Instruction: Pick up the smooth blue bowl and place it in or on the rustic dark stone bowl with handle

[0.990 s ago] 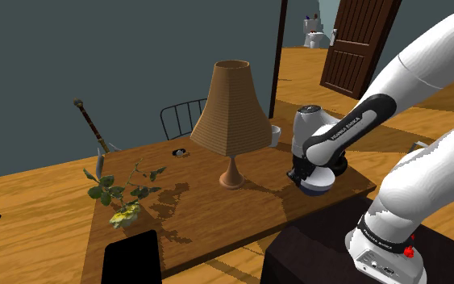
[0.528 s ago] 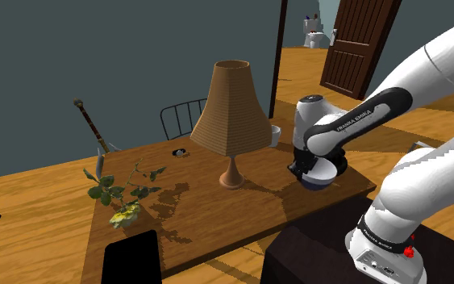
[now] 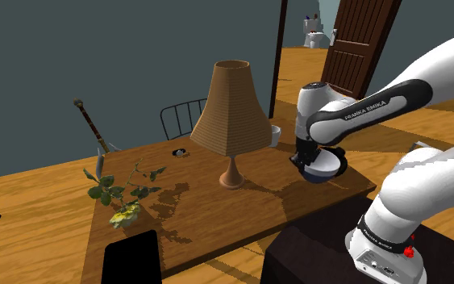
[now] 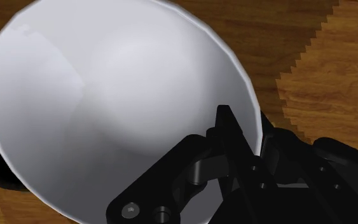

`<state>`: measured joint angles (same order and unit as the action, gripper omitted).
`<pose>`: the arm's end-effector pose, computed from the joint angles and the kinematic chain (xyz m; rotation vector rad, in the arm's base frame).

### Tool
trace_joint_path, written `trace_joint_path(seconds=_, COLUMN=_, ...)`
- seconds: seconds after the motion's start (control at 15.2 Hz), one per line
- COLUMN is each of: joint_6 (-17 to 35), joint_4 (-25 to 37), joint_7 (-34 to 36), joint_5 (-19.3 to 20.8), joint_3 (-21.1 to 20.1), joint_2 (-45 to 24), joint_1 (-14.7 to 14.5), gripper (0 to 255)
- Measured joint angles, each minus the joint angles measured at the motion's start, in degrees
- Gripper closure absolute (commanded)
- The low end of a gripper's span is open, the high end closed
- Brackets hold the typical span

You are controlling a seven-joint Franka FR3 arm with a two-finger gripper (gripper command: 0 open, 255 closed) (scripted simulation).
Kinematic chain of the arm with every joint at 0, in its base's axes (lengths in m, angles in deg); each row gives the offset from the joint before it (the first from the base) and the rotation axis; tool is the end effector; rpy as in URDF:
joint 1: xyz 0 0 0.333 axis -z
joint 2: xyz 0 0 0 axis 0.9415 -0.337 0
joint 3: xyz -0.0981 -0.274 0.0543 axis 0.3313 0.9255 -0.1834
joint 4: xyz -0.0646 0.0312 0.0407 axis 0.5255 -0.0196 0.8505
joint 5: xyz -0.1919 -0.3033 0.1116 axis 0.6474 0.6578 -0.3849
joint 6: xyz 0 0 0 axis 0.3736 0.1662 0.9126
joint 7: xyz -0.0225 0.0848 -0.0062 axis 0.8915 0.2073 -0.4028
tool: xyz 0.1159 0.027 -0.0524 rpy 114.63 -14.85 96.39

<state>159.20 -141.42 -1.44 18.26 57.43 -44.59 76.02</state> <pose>0.3008 -0.0234 0.2967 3.0071 -0.5389 -0.0837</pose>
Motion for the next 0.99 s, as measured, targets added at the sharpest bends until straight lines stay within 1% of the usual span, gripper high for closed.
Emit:
trace_joint_path(seconds=0.33, joint_6=-6.10, joint_4=2.10, joint_7=-0.42, joint_5=-0.41, joint_3=0.10, joint_2=4.00, joint_1=-0.33, gripper=255)
trace_joint_path(seconds=0.99, joint_6=-15.66, joint_4=7.51, joint_7=-1.19, joint_5=-0.70, joint_3=0.32, joint_2=8.15, joint_1=-0.48, gripper=255)
